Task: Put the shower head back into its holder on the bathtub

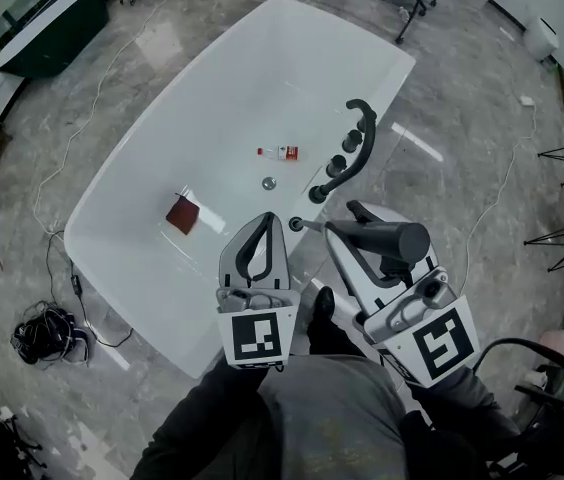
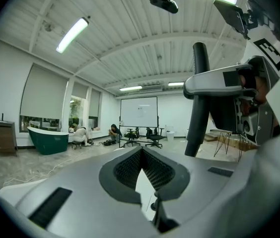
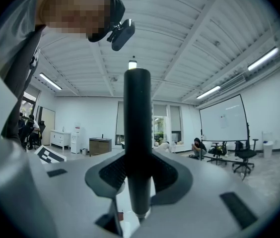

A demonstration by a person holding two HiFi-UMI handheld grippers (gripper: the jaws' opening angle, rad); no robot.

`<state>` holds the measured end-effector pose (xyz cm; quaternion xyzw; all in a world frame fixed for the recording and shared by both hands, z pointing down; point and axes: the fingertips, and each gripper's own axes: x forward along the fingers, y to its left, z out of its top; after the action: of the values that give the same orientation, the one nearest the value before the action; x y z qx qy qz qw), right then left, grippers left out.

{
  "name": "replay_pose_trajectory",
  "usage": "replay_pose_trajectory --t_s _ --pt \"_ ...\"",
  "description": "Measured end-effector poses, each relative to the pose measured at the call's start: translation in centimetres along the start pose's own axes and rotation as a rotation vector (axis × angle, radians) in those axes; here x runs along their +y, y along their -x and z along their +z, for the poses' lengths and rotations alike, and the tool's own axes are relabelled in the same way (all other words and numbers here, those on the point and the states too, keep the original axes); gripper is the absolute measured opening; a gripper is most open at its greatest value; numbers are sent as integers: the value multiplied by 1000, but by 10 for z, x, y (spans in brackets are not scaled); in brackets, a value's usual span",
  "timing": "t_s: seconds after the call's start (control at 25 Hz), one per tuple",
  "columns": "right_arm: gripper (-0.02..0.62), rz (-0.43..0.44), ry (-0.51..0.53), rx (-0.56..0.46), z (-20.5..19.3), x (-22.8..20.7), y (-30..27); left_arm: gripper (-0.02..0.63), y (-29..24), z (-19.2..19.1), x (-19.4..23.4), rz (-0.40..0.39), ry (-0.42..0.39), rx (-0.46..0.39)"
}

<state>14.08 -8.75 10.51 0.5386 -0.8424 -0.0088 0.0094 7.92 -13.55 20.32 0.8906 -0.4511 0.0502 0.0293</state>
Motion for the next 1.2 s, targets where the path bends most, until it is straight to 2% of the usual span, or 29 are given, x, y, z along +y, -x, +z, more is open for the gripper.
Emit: replay_pose_trajectory --t_s 0.32,0.6,0.84,1.2 --pt "127 79 -11 -12 -3 -22 6 3 -12 -8 -4 97 -20 26" --pt "127 169 -17 -11 -14 -34 3 3 -18 -18 -7 194 1 29" --pt "127 197 -22 13 -29 -27 -12 3 -21 -26 8 217 5 18" --pt "127 183 -51 31 -64 -23 -26 2 -26 -55 26 219 -4 32"
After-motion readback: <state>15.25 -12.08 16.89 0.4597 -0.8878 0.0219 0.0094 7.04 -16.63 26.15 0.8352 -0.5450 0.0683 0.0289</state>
